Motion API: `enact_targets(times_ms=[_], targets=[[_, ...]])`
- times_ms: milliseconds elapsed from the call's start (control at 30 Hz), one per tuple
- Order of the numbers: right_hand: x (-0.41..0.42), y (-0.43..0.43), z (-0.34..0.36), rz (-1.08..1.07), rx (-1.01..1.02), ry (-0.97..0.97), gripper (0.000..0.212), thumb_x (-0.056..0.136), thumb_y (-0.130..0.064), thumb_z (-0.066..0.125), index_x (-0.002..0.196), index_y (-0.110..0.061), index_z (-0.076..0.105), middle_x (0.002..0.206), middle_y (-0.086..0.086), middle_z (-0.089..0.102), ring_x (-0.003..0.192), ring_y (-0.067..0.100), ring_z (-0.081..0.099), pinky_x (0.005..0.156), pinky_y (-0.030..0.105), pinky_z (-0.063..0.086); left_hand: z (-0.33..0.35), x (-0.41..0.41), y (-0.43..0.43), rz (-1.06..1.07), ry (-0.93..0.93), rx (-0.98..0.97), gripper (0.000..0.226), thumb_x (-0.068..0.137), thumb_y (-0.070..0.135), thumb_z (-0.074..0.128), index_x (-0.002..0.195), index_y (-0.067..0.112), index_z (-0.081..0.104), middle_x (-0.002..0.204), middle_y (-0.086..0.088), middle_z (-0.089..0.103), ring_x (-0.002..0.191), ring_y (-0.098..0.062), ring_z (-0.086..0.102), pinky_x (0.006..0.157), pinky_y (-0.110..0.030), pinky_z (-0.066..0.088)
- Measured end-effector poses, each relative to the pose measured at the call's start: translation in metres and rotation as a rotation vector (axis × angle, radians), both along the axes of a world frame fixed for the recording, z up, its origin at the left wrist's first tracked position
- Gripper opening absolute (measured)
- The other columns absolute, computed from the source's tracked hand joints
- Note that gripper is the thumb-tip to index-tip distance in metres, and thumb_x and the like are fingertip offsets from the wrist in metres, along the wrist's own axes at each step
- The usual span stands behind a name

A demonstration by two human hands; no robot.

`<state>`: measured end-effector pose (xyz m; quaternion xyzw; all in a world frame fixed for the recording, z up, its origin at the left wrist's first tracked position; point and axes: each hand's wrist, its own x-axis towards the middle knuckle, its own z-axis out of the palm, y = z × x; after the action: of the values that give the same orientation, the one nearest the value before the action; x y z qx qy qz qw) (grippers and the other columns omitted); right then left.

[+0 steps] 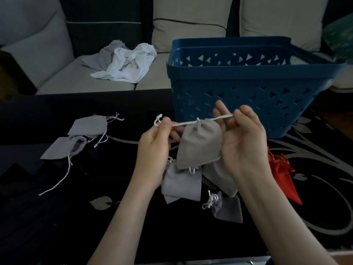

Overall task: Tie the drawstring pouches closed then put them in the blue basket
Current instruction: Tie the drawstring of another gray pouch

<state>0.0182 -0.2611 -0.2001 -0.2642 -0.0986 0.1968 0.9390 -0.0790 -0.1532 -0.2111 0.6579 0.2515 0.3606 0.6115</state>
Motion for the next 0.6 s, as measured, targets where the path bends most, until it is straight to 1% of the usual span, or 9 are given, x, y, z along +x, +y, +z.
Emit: enact_targets(times_ms=[33, 100, 167, 233, 333, 400, 467, 533, 600], targets=[[-0.001, -0.001, 0.0, 0.032, 0.06, 0.055, 0.022, 0.094, 0.006, 0.041, 0.084, -0.014, 0.045, 0.06, 0.003, 0.048, 0.073, 0.021, 0.068, 0.078, 0.035, 0.057, -0.002, 0.0, 0.001, 0.024, 0.05, 0.008, 0.041, 0.1, 0.029, 0.043, 0.066, 0.016, 0.063, 0.053, 0.011, 0.052, 0.05, 0.0, 0.045, 0.056, -0.017, 0.038], [0.0, -0.002, -0.003, 0.062, 0.078, 0.128, 0.026, 0.094, 0.007, 0.04, 0.081, -0.015, 0.042, 0.057, 0.001, 0.045, 0.049, 0.014, 0.049, 0.058, 0.03, 0.053, -0.005, 0.001, 0.003, 0.07, 0.15, 0.042, 0.045, 0.098, 0.029, 0.045, 0.056, 0.017, 0.053, 0.048, 0.01, 0.043, 0.046, -0.003, 0.039, 0.054, -0.022, 0.034], [0.001, -0.002, -0.007, 0.061, 0.007, 0.137, 0.027, 0.094, 0.007, 0.038, 0.082, -0.017, 0.04, 0.056, -0.001, 0.041, 0.042, 0.01, 0.033, 0.044, 0.022, 0.04, -0.005, 0.0, 0.006, 0.078, 0.204, 0.002, 0.046, 0.096, 0.027, 0.046, 0.051, 0.017, 0.045, 0.046, 0.008, 0.036, 0.044, -0.006, 0.032, 0.047, -0.023, 0.028], [0.001, -0.002, -0.008, 0.039, -0.11, 0.054, 0.024, 0.096, 0.004, 0.038, 0.088, -0.018, 0.038, 0.059, -0.002, 0.037, 0.042, 0.009, 0.027, 0.04, 0.02, 0.031, -0.003, -0.001, 0.009, 0.035, 0.138, -0.2, 0.045, 0.095, 0.022, 0.047, 0.05, 0.017, 0.041, 0.046, 0.006, 0.031, 0.044, -0.009, 0.025, 0.041, -0.021, 0.021], [-0.001, -0.003, -0.008, -0.029, -0.423, -0.253, 0.028, 0.095, -0.002, 0.05, 0.1, -0.022, 0.032, 0.074, -0.001, 0.041, 0.045, 0.006, 0.029, 0.043, 0.019, 0.028, 0.003, -0.004, 0.012, -0.117, -0.025, -0.45, 0.047, 0.095, 0.02, 0.046, 0.049, 0.017, 0.043, 0.047, 0.005, 0.03, 0.042, -0.008, 0.025, 0.036, -0.017, 0.02], [0.0, -0.003, -0.011, -0.033, -0.583, -0.452, 0.039, 0.09, -0.006, 0.06, 0.107, -0.027, 0.032, 0.09, 0.0, 0.046, 0.056, 0.005, 0.041, 0.053, 0.017, 0.037, 0.007, -0.006, 0.01, -0.213, -0.071, -0.485, 0.046, 0.097, 0.024, 0.046, 0.052, 0.015, 0.049, 0.048, 0.004, 0.033, 0.04, -0.007, 0.029, 0.034, -0.017, 0.023], [0.0, -0.001, -0.016, 0.064, -0.705, -0.639, 0.037, 0.087, -0.012, 0.065, 0.11, -0.03, 0.042, 0.093, 0.001, 0.051, 0.072, 0.008, 0.05, 0.069, 0.022, 0.043, 0.01, -0.005, 0.006, -0.283, -0.106, -0.463, 0.04, 0.096, 0.026, 0.045, 0.059, 0.012, 0.054, 0.046, 0.003, 0.036, 0.038, -0.007, 0.032, 0.033, -0.015, 0.023], [-0.004, 0.003, -0.02, 0.161, -0.819, -0.759, 0.019, 0.087, -0.015, 0.066, 0.098, -0.03, 0.06, 0.086, -0.004, 0.057, 0.076, 0.009, 0.052, 0.074, 0.026, 0.041, 0.009, -0.003, 0.002, -0.324, -0.153, -0.425, 0.037, 0.096, 0.027, 0.044, 0.067, 0.009, 0.058, 0.043, 0.002, 0.037, 0.035, -0.008, 0.032, 0.033, -0.015, 0.023], [-0.008, 0.008, -0.024, 0.169, -0.885, -0.775, 0.014, 0.086, -0.018, 0.067, 0.079, -0.029, 0.066, 0.077, -0.01, 0.059, 0.074, 0.007, 0.052, 0.074, 0.028, 0.039, 0.006, -0.001, 0.002, -0.333, -0.157, -0.352, 0.036, 0.097, 0.03, 0.043, 0.074, 0.008, 0.062, 0.041, 0.0, 0.035, 0.033, -0.009, 0.03, 0.033, -0.015, 0.022]])
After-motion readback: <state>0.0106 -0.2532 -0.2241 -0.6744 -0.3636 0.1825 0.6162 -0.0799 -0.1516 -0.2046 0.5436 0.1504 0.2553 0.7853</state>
